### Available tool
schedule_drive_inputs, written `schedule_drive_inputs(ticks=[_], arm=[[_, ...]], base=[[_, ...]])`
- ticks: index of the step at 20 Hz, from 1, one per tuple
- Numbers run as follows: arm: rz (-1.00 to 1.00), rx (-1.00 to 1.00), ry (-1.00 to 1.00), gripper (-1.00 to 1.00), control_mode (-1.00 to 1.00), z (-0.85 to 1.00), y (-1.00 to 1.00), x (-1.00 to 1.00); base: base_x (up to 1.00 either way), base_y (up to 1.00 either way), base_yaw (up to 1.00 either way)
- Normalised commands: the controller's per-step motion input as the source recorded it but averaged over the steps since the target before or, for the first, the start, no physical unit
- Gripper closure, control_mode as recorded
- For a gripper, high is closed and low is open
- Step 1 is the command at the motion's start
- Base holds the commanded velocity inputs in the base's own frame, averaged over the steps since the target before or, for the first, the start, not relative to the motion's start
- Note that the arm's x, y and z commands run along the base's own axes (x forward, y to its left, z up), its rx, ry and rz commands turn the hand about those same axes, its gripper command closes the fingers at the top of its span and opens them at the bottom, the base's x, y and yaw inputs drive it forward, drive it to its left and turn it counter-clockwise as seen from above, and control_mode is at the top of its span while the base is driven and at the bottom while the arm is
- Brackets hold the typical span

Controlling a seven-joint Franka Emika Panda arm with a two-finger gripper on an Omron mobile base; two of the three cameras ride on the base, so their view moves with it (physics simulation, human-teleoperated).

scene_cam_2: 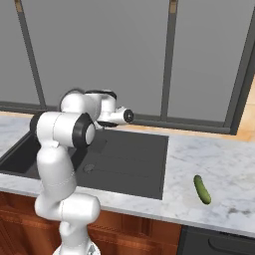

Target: Turn on the sink faucet. Then move the cucumber from the counter to the sink. Turn off the sink. Move the vegetable from the sink to the pot next to the stove. Finally move the pot to the rear left burner.

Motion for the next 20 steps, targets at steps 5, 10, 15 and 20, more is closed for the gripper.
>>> schedule_drive_inputs(ticks=[5, 10, 15, 20], arm=[[0.08, 0.01, -0.07, -1.00, -1.00, -0.21, 0.00, 0.30], [0.07, 0.03, -0.05, -1.00, -1.00, -0.15, 0.00, 0.37], [0.06, 0.03, -0.04, -1.00, -1.00, -0.13, 0.03, 0.33], [0.06, 0.03, -0.02, -1.00, -1.00, -0.12, 0.11, 0.29]], base=[[0.00, 0.00, 0.00], [0.00, 0.00, 0.00], [0.00, 0.00, 0.00], [0.00, 0.00, 0.00]])
